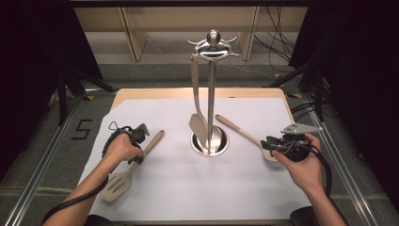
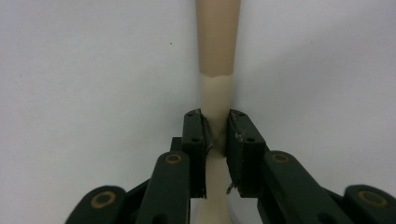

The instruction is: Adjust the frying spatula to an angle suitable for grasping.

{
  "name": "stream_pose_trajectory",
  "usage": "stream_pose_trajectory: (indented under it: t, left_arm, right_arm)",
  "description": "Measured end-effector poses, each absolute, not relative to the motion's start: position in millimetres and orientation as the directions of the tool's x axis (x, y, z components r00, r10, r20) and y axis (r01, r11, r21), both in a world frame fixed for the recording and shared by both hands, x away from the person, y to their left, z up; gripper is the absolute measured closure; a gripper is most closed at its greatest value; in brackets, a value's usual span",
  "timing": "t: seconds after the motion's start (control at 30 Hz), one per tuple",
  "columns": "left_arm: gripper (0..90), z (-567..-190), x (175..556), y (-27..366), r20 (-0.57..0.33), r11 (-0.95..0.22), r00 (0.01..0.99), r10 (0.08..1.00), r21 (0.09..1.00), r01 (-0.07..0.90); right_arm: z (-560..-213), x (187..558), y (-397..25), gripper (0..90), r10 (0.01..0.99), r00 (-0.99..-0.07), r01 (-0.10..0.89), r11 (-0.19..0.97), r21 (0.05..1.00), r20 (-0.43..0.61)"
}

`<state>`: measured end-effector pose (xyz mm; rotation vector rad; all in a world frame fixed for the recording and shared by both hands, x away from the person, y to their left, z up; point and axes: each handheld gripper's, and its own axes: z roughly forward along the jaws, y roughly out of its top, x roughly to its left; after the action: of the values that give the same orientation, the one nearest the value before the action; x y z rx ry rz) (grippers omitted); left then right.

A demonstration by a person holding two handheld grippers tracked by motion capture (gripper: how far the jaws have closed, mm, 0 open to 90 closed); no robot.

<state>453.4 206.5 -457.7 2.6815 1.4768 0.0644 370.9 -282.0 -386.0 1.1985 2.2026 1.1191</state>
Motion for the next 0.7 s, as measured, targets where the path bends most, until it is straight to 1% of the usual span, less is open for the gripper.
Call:
stream_pose_trajectory:
  t: [0.03, 0.07, 0.17, 0.2, 0.23, 0.27, 0.3, 0.33, 0.37, 0.43, 0.47, 0.5, 0.6, 0.63, 0.67, 0.7]
  left_arm:
    - [77.8, -457, 453, 207, -0.004, -0.53, 0.532, 0.847, 0.091, 0.843]
    - [77.8, -459, 452, 208, -0.01, -0.519, 0.523, 0.852, 0.121, 0.846]
    - [77.9, -457, 449, 213, -0.024, -0.519, 0.527, 0.849, 0.146, 0.842]
    - [77.9, -458, 447, 214, -0.021, -0.512, 0.525, 0.851, 0.194, 0.837]
    - [77.9, -457, 445, 215, -0.031, -0.496, 0.512, 0.858, 0.206, 0.844]
    - [78.0, -455, 443, 216, -0.024, -0.487, 0.507, 0.862, 0.24, 0.84]
    - [78.0, -451, 442, 218, -0.029, -0.484, 0.506, 0.862, 0.248, 0.839]
    - [78.0, -447, 441, 221, -0.028, -0.499, 0.523, 0.852, 0.264, 0.826]
    - [78.0, -444, 435, 220, -0.045, -0.445, 0.479, 0.876, 0.304, 0.842]
    - [77.9, -439, 431, 223, -0.058, -0.433, 0.483, 0.874, 0.36, 0.827]
    - [77.9, -436, 429, 226, -0.049, -0.445, 0.498, 0.866, 0.383, 0.81]
    - [77.9, -434, 427, 228, -0.044, -0.441, 0.5, 0.865, 0.408, 0.8]
    - [78.0, -430, 419, 232, -0.038, -0.423, 0.496, 0.867, 0.467, 0.776]
    - [78.0, -428, 416, 234, -0.039, -0.407, 0.491, 0.87, 0.506, 0.76]
    - [78.0, -426, 413, 235, -0.036, -0.401, 0.491, 0.871, 0.526, 0.75]
    - [77.9, -424, 411, 237, -0.04, -0.387, 0.49, 0.871, 0.558, 0.734]
  right_arm:
    - [-386, 370, -280, 67.7, 0.834, -0.548, 0.535, 0.293, 0.792, 0.061]
    - [-386, 370, -280, 67.7, 0.836, -0.545, 0.533, 0.292, 0.794, 0.058]
    - [-385, 370, -279, 67.7, 0.836, -0.546, 0.532, 0.294, 0.794, 0.057]
    - [-384, 370, -280, 67.7, 0.831, -0.554, 0.53, 0.305, 0.791, 0.051]
    - [-384, 371, -281, 67.7, 0.829, -0.557, 0.522, 0.311, 0.794, 0.042]
    - [-384, 371, -281, 67.7, 0.829, -0.558, 0.517, 0.311, 0.798, 0.038]
    - [-384, 372, -281, 67.7, 0.83, -0.556, 0.521, 0.308, 0.796, 0.043]
    - [-384, 372, -281, 67.7, 0.83, -0.556, 0.52, 0.309, 0.797, 0.041]
    - [-384, 372, -281, 67.7, 0.83, -0.556, 0.518, 0.309, 0.798, 0.04]
    - [-384, 372, -281, 67.8, 0.83, -0.556, 0.518, 0.307, 0.798, 0.041]
    - [-384, 371, -280, 67.8, 0.827, -0.559, 0.526, 0.3, 0.796, 0.058]
    - [-383, 370, -281, 67.8, 0.833, -0.551, 0.525, 0.301, 0.796, 0.048]
    - [-383, 371, -282, 67.9, 0.83, -0.557, 0.507, 0.31, 0.804, 0.032]
    - [-383, 371, -282, 68.0, 0.83, -0.557, 0.504, 0.307, 0.807, 0.032]
    - [-382, 371, -281, 68.0, 0.826, -0.562, 0.51, 0.304, 0.805, 0.044]
    - [-382, 370, -280, 68.0, 0.834, -0.55, 0.51, 0.291, 0.809, 0.046]
